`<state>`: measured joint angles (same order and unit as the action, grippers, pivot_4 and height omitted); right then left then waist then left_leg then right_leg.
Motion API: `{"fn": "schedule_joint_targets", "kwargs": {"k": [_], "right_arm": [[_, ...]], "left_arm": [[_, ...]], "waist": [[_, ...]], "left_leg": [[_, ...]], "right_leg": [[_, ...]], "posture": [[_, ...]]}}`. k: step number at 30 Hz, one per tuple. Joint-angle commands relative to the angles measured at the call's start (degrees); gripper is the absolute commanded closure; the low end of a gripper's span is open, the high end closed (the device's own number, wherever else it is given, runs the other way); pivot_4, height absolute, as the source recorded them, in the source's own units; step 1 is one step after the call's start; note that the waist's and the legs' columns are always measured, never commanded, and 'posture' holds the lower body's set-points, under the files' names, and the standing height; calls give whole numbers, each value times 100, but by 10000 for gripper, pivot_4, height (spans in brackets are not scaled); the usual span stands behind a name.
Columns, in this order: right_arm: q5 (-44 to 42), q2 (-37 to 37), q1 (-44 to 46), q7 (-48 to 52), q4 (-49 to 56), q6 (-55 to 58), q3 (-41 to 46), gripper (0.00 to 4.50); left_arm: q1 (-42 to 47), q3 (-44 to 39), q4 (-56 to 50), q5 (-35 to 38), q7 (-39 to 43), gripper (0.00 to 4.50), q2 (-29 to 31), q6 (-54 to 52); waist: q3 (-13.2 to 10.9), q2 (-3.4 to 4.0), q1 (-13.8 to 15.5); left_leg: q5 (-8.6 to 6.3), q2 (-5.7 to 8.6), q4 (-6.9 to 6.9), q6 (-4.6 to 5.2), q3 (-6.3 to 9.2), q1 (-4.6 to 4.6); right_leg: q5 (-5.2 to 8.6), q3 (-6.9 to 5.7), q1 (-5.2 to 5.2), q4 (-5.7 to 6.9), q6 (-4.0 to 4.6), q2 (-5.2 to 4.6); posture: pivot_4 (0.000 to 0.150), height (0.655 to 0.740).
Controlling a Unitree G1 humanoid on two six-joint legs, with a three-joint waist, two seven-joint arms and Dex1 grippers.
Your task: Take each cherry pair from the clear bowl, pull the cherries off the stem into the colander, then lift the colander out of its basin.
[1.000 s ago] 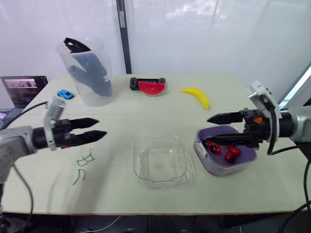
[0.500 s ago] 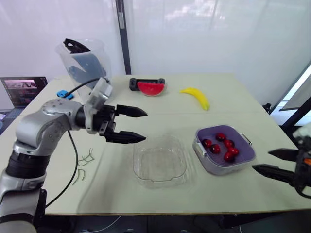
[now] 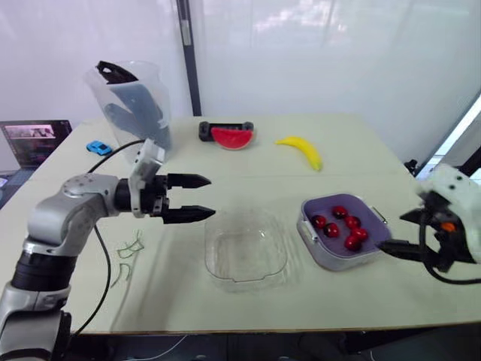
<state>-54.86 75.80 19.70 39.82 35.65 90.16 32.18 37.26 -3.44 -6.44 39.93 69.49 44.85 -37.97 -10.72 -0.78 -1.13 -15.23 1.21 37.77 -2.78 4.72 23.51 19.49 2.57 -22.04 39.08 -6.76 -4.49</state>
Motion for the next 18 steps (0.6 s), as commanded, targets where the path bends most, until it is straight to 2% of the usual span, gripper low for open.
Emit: {"fn": "schedule_joint_targets", "kwargs": {"k": [1,3,7,12,15,18], "right_arm": [[-559,-319,1265,-716,-466,234,-1499,0],[-833,-687,1846,-1206,-831,234,-2178,0],[-1086,-1510,2452,-2467,-1535,234,-3062,0],[-1557,-2375,2627,-3829,-1999,234,-3468,0],[-1792,-2506,2556,-4419,-2036,234,-3604,9041],[-2165,-2572,2616,-4848,-2086,234,-3650,22517]], "left_arm": [[-163,-348,-575,102,-468,489,-14,-40],[-348,-419,-766,124,-662,489,-49,-72],[-540,-491,-962,155,-873,489,-75,-77],[-660,-579,-1067,185,-974,489,-31,-63],[-700,-634,-1020,35,-1067,0,-28,91],[-720,-670,-958,35,-1052,0,-9,156]], "waist": [[-1,-2,27],[-3,-5,13],[-2,-6,10],[-2,-6,3],[-2,-5,19],[-2,-5,11]], "left_leg": [[0,2,1,0,-1,1],[0,7,0,0,0,5],[0,8,2,0,-1,24],[1,8,10,-1,0,38],[1,10,14,-1,3,51],[1,11,19,-1,5,55]], "right_leg": [[0,0,0,-2,0,-3],[0,-1,-2,-6,0,-11],[-1,-3,-24,0,-1,-12],[-1,-3,-40,10,-1,-8],[-1,-5,-49,11,-2,-9],[-1,-9,-49,11,-2,-9]], "posture": [[1500,7400],[1500,7400],[1500,7400],[1500,7400],[1500,7400],[1500,7400]]}}
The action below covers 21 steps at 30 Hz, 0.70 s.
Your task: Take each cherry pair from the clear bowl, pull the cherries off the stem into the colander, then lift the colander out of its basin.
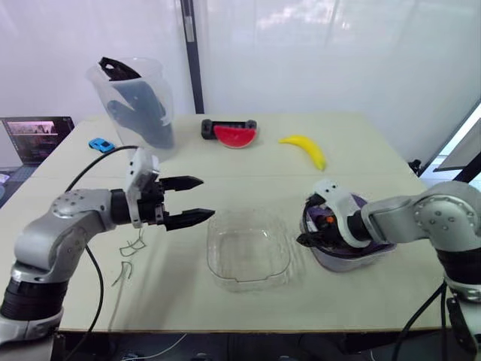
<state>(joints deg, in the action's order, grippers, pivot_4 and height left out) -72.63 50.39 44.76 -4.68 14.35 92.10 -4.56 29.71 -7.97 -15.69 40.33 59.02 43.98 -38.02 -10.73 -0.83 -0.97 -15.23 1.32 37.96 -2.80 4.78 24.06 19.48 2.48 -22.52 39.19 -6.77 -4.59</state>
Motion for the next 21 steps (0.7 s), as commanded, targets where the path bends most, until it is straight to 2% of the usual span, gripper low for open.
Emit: {"fn": "schedule_joint_targets", "kwargs": {"k": [1,10,12,16,21], "right_arm": [[-511,-34,142,-525,31,40,4,22517],[-1512,217,239,-1449,-90,40,-76,22517],[-1663,294,232,-1594,-89,40,-104,27635],[-1809,422,234,-1769,-37,30,-220,42268],[-2123,639,208,-1867,5,-71,-357,42706]], "left_arm": [[20,-220,-21,-5,20,0,93,186],[-15,-113,105,-78,154,0,94,414],[-4,-80,145,-111,177,0,75,464],[10,92,271,-385,224,0,42,730],[51,110,343,-384,279,0,21,761]], "waist": [[0,0,-12],[0,0,-23],[0,1,-18],[7,-11,-57],[7,-11,-139]], "left_leg": [[0,0,0,0,-1,0],[0,-2,0,1,0,0],[0,-2,0,0,0,0],[0,-2,2,1,0,-3],[-1,-6,-4,2,2,-9]], "right_leg": [[0,0,0,0,0,0],[0,0,-2,3,0,5],[0,0,0,3,0,5],[0,0,4,3,0,6],[0,0,5,6,1,12]], "posture": [[1500,7400],[1500,7400],[1500,7400],[1500,7400],[1500,7400]]}}
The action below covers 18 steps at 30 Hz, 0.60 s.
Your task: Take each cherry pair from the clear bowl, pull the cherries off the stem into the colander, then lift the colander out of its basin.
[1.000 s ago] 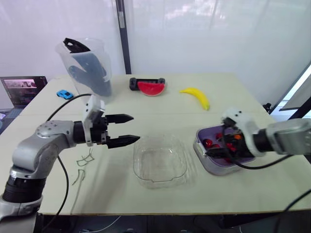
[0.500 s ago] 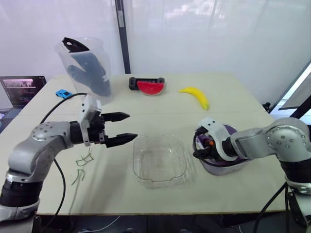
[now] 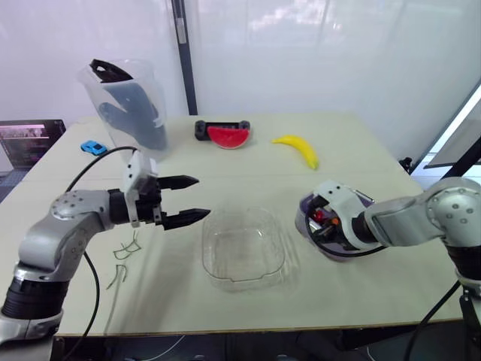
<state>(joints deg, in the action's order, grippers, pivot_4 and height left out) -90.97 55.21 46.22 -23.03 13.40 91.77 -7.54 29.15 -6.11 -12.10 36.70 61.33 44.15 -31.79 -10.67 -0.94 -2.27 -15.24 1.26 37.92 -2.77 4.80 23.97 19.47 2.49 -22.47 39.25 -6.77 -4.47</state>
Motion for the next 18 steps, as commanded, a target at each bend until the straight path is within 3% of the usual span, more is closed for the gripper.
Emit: {"fn": "schedule_joint_targets", "kwargs": {"k": [1,7,18], "right_arm": [[-355,221,56,-38,106,-69,-76,42706],[-612,564,111,84,222,-229,-248,42706],[-133,1309,0,1413,1148,-148,-67,42706]], "left_arm": [[117,-64,-4,-21,54,0,1,147],[183,-15,26,-11,66,0,-48,132],[260,62,47,-10,117,0,-63,87]], "waist": [[0,0,-13],[0,0,11],[-2,3,7]], "left_leg": [[-1,0,-1,1,1,3],[-1,2,2,1,0,8],[-1,1,0,2,0,12]], "right_leg": [[0,0,-2,-1,0,0],[0,-1,-4,-3,0,-4],[0,-1,-10,-4,0,-3]], "posture": [[1500,7400],[1500,7400],[1500,7400]]}}
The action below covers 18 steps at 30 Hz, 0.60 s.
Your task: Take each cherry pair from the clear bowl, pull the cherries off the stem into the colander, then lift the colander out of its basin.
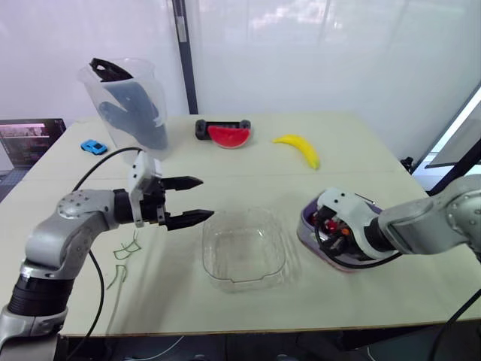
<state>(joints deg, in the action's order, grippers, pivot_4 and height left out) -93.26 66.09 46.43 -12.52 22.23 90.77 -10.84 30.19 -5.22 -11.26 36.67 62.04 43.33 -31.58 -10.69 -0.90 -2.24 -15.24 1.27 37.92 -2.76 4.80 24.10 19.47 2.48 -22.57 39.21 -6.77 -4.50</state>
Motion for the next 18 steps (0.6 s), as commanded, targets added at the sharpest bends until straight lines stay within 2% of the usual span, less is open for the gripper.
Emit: {"fn": "schedule_joint_targets", "kwargs": {"k": [1,10,18], "right_arm": [[159,287,-65,440,298,-90,343,42706],[1275,216,-816,1238,919,-839,925,42706],[1793,648,-1254,2073,1482,-980,1530,42706]], "left_arm": [[181,-6,-18,-15,57,0,10,67],[472,189,218,-95,174,0,-95,115],[613,248,337,-160,250,0,-176,137]], "waist": [[0,0,12],[0,0,17],[0,0,-5]], "left_leg": [[0,0,0,0,0,0],[0,1,2,0,-1,1],[0,0,1,0,-1,1]], "right_leg": [[0,0,1,0,0,0],[0,0,-1,1,0,1],[0,0,-2,1,0,1]], "posture": [[1500,7400],[1500,7400],[1500,7400]]}}
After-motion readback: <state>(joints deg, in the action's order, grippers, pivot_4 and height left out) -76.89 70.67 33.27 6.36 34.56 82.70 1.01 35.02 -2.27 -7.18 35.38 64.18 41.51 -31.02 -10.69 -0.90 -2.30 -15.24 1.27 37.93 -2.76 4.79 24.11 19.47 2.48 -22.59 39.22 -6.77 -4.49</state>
